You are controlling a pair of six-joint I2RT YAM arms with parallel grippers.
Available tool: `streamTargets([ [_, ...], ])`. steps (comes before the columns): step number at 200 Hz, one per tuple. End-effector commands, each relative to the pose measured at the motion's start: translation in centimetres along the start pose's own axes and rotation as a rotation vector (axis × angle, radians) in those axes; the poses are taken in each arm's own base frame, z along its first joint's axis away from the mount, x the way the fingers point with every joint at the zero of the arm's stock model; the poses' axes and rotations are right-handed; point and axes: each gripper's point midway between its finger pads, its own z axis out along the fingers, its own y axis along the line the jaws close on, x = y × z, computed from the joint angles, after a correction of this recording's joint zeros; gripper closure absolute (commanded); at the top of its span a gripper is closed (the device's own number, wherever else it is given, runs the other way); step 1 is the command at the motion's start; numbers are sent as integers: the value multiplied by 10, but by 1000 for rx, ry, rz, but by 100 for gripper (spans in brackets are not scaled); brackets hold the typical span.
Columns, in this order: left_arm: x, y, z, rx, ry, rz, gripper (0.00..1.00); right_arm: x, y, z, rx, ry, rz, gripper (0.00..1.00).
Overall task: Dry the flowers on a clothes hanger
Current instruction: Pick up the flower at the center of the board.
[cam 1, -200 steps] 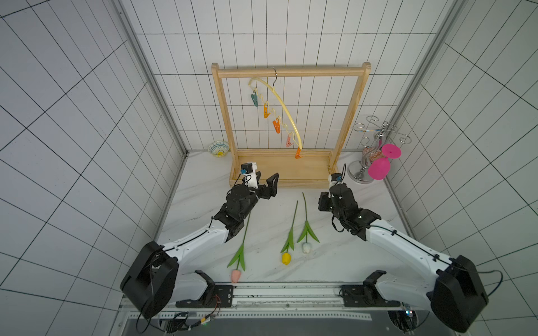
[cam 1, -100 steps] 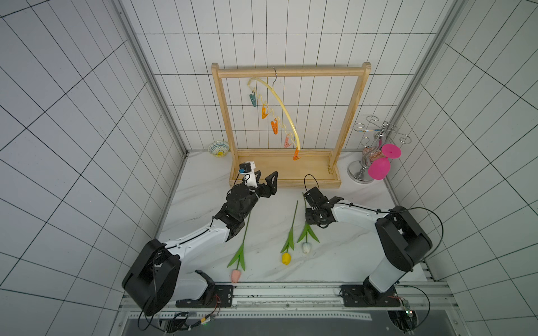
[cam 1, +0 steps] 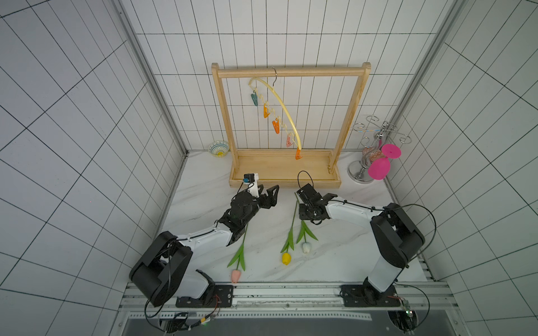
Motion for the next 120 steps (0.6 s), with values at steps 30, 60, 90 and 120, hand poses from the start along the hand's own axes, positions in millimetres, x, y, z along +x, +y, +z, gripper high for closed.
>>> streamTargets([
  [30,-6,-4,-7,19,-23,-3,16,2,17,15,8,24,-17,67],
  [60,-6,-3,-7,13,-23,0,16,7,8,17,46,34,-18,91],
  [90,-7,-4,-7,16,-24,9,17,-10,8,-14,30,-35,3,100],
  [120,-33,-9,-12,9,-109,50,17,-53,9,-78,-70,-244,-3,100],
])
